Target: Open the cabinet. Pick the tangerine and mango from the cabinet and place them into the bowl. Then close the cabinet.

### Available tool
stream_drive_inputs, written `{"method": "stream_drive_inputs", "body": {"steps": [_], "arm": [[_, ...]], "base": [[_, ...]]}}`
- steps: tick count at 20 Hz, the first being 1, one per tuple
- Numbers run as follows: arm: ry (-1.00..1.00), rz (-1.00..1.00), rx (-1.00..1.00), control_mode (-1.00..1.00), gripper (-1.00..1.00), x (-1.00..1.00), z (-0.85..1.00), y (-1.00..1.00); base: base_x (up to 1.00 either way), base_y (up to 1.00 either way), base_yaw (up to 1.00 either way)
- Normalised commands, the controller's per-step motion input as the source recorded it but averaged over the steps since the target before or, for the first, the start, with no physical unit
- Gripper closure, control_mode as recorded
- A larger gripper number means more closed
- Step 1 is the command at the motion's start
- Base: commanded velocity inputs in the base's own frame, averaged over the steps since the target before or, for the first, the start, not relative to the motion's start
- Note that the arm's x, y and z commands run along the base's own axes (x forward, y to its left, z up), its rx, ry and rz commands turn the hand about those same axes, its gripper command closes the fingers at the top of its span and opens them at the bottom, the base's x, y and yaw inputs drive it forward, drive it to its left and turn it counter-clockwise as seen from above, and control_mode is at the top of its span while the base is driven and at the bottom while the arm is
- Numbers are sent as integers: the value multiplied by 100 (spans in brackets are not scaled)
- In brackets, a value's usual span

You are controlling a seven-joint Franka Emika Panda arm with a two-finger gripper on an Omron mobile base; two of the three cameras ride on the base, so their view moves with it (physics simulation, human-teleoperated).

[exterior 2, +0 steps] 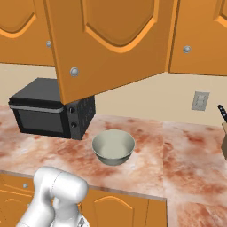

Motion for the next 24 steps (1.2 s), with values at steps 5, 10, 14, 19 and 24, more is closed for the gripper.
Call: {"method": "stream_drive_inputs", "body": {"steps": [5,10,14,19,24], "arm": [[0,-17,-5,-100,-100,97,-4,58],[0,-18,-1,-100,-100,100,-15,34],[0,-28,0,-100,-100,100,-6,1],[0,-32,8,-100,-100,80,-3,-36],[0,-29,10,-100,-100,73,-4,-49]], "base": [[0,0,0],[0,0,0],[0,0,0],[0,0,0],[0,0,0]]}}
